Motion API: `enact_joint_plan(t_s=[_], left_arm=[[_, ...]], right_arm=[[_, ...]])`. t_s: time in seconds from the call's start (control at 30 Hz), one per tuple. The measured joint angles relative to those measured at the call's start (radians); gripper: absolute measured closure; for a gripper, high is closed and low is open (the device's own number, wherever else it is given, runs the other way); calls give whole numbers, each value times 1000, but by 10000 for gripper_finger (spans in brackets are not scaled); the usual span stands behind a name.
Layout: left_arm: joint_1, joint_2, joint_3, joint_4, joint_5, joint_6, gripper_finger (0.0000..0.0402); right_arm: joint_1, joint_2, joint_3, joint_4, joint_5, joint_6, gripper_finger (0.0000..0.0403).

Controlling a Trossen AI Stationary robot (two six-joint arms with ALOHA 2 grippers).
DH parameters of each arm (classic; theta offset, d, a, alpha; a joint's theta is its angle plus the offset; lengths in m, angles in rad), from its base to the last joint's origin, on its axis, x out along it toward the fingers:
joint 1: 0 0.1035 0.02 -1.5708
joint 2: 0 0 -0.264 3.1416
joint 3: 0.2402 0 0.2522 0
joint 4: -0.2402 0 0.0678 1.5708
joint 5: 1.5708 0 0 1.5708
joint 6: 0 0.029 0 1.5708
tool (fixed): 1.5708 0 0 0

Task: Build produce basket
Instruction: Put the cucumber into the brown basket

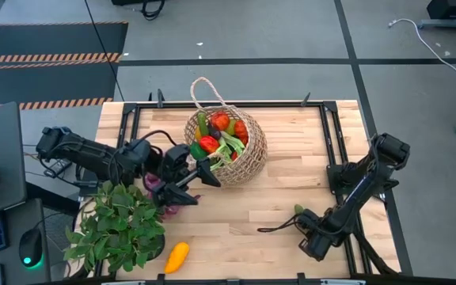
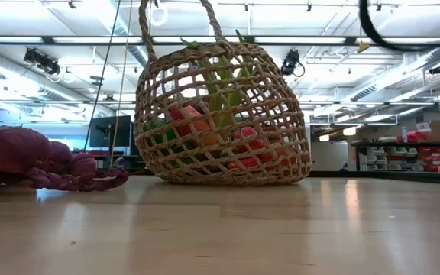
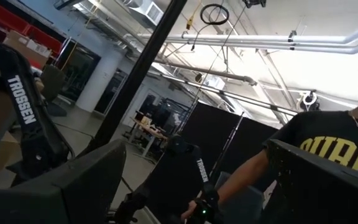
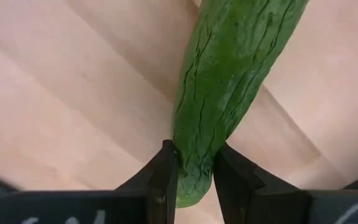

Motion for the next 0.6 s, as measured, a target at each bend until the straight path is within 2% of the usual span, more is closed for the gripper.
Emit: enact_joint_plan(t_s=[0.13, 0.33, 0.43, 0.6], left_arm=[[19, -5, 0, 13, 16, -23, 5], [67, -22, 1, 78, 21, -47, 5], [103, -42, 1, 73, 81, -48, 5], [153, -77, 1, 76, 171, -44, 5]], right_arm=[[-56, -34, 71, -99, 54, -86, 315], [-164, -117, 240, -295, 270, -136, 316], [-224, -148, 310, -336, 358, -188, 316], [-348, -163, 406, -364, 372, -359, 316]])
